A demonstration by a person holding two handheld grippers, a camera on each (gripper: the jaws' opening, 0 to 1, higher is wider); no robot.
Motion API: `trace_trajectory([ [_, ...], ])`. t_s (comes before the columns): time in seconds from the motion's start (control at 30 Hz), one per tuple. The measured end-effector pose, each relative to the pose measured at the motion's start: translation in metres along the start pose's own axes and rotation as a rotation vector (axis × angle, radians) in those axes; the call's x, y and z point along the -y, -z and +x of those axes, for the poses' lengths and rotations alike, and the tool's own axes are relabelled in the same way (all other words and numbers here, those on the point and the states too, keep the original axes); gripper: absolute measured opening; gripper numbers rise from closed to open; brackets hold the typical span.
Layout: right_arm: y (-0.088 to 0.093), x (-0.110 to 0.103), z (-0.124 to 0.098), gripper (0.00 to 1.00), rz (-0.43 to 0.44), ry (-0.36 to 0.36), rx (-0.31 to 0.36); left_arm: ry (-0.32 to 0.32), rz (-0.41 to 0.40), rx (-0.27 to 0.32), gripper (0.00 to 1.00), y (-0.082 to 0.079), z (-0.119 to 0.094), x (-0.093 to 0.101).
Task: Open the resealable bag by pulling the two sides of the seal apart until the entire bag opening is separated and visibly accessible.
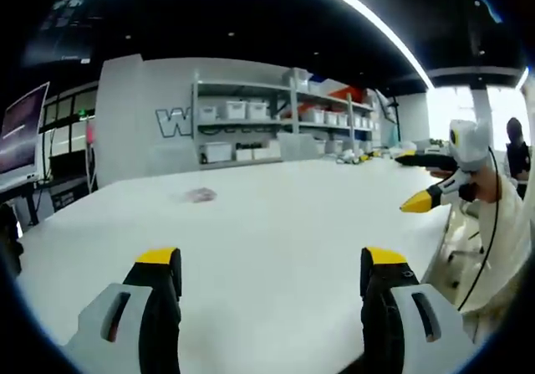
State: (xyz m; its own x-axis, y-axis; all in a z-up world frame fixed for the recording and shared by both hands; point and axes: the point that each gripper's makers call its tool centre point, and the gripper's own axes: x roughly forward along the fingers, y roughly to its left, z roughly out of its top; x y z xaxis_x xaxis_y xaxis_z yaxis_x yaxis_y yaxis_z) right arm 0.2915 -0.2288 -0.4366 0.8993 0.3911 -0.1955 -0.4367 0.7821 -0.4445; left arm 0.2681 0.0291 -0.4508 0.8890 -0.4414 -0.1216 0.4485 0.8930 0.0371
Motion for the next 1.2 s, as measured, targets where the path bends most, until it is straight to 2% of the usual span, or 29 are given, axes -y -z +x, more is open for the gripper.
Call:
trace_trajectory([
  [0.6, -0.001, -0.003, 0.0, 0.88, -0.01, -0.006, 0.001, -0.004, 0.004, 0.001, 0.87, -0.001, -0.002, -0.001],
  [1.2, 0.01, 0.005, 0.009, 0.88, -0.027, -0.014, -0.027, -0.008, 0.014, -0.001, 0.87, -0.001, -0.004, 0.0],
])
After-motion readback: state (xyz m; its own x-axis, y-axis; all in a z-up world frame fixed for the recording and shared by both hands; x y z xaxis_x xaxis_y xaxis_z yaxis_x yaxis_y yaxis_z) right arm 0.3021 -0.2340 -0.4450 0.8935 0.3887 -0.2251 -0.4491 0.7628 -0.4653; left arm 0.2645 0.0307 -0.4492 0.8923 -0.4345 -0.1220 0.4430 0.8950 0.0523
